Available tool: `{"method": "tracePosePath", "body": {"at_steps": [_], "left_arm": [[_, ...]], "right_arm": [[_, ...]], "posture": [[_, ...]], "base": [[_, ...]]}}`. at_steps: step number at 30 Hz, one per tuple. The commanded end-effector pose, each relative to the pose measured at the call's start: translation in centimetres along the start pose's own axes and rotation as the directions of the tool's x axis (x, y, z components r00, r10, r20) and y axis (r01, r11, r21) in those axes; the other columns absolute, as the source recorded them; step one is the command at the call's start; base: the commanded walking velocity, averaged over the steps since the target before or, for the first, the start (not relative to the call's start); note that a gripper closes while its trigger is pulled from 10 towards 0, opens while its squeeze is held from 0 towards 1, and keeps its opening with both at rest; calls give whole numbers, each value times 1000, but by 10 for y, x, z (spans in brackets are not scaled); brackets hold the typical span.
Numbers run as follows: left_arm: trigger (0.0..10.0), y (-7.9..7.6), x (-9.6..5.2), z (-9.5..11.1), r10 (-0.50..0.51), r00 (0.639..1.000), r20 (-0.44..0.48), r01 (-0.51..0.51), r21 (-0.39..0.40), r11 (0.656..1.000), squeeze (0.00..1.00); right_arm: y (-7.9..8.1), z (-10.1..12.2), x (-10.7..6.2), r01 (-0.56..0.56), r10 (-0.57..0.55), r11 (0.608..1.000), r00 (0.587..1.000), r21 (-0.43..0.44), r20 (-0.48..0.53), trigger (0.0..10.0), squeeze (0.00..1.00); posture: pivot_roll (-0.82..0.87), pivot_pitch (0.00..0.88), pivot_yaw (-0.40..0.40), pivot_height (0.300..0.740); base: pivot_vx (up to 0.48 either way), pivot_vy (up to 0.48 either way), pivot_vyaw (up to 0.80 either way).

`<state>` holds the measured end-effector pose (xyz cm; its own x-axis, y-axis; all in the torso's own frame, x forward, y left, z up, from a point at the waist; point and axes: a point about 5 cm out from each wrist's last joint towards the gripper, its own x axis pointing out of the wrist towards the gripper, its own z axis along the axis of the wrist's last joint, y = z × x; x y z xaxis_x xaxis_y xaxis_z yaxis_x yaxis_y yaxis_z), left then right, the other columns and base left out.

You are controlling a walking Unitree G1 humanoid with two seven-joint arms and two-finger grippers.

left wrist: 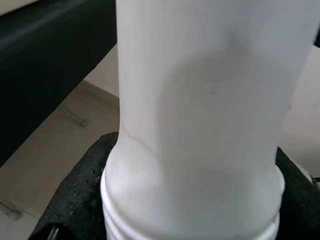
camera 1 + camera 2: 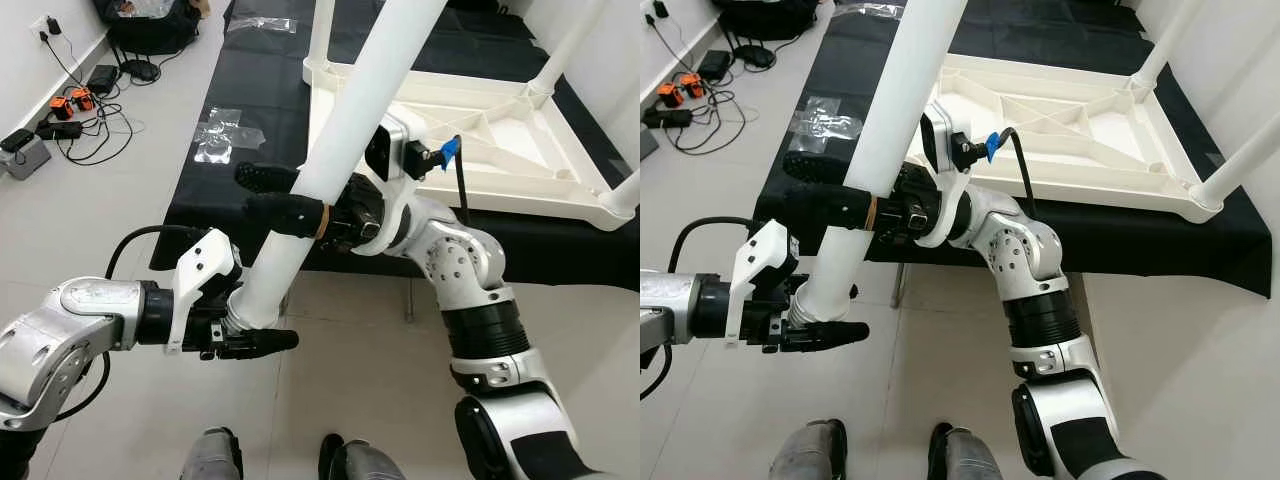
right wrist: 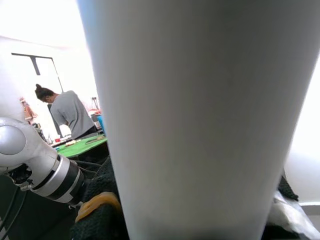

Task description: Building children table

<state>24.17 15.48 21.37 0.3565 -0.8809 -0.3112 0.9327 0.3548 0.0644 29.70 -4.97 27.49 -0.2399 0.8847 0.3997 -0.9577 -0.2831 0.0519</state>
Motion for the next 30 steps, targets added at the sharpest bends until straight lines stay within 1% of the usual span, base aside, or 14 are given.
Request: {"method": "tracePosePath", "body": {"at_steps": [1, 5, 6, 7, 8, 14, 15, 16, 18, 20, 23, 25, 27, 30], "left_arm": [[0, 10, -3, -3, 93, 996, -6, -93, 9, 996, 0], [0, 14, -4, -4, 140, 990, -7, -140, 40, 989, 0], [10000, 20, -4, -5, 202, 979, -19, -200, 80, 976, 0], [10000, 20, -4, -5, 202, 979, -19, -200, 80, 976, 0], [10000, 26, -4, -5, 269, 963, -14, -266, 104, 958, 0], [10000, 42, -7, -3, 428, 904, 3, -421, 191, 887, 0], [10000, 48, -10, -2, 487, 873, 8, -478, 210, 853, 0], [10000, 48, -10, -2, 487, 873, 8, -478, 210, 853, 0], [10000, 60, -17, -1, 595, 803, 14, -581, 237, 779, 0], [10000, 63, -19, -2, 632, 775, 11, -612, 261, 746, 0], [10000, 66, -20, -3, 654, 757, 4, -630, 273, 727, 0], [10000, 70, -19, -5, 691, 722, 3, -662, 293, 690, 0], [10000, 70, -19, -5, 691, 722, 3, -662, 293, 690, 0], [10000, 71, -15, -3, 707, 706, 31, -680, 306, 666, 0]], "right_arm": [[7, -6, 13, -85, 85, 996, 996, 40, 16, 0, 0], [6, -6, 13, -60, 60, 998, 998, 28, 9, 0, 0], [2, -6, 11, -18, 18, 999, 1000, 31, 1, 10000, 0], [2, -6, 11, -18, 18, 999, 1000, 31, 1, 10000, 0], [-3, -7, 9, 40, -40, 999, 999, 30, -3, 10000, 1000], [-11, -6, 2, 144, -144, 990, 989, -7, -30, 10000, 1000], [-13, -6, 0, 186, -187, 982, 982, -25, -42, 10000, 0], [-13, -6, 0, 186, -187, 982, 982, -25, -42, 10000, 0], [-25, -5, -3, 352, -357, 932, 932, -85, -62, 10000, 0], [-32, -3, -4, 432, -438, 896, 898, -101, -51, 10000, 0], [-37, -2, -4, 496, -503, 861, 864, -114, -40, 10000, 0], [-50, -2, -6, 647, -656, 747, 754, -154, -13, 10000, 0], [-50, -2, -6, 647, -656, 747, 754, -154, -13, 10000, 0], [-60, 1, -8, 768, -769, 627, 637, -134, 50, 10000, 0]], "posture": [[96, 139, -82, 740], [95, 136, -80, 740], [95, 136, -79, 740], [95, 136, -79, 740], [95, 136, -79, 740], [94, 138, -80, 740], [93, 138, -79, 740], [93, 138, -79, 740], [90, 139, -77, 740], [84, 140, -77, 740], [84, 140, -77, 740], [86, 141, -76, 740], [86, 141, -76, 740], [86, 141, -76, 740]], "base": [[0, 0, 0], [0, 0, 0], [0, 0, 0], [0, 0, 0], [0, 0, 0], [0, 0, 0], [0, 0, 0], [0, 0, 0], [0, 0, 0], [0, 0, 0], [0, 0, 0], [0, 0, 0], [0, 0, 0], [0, 0, 0]]}}
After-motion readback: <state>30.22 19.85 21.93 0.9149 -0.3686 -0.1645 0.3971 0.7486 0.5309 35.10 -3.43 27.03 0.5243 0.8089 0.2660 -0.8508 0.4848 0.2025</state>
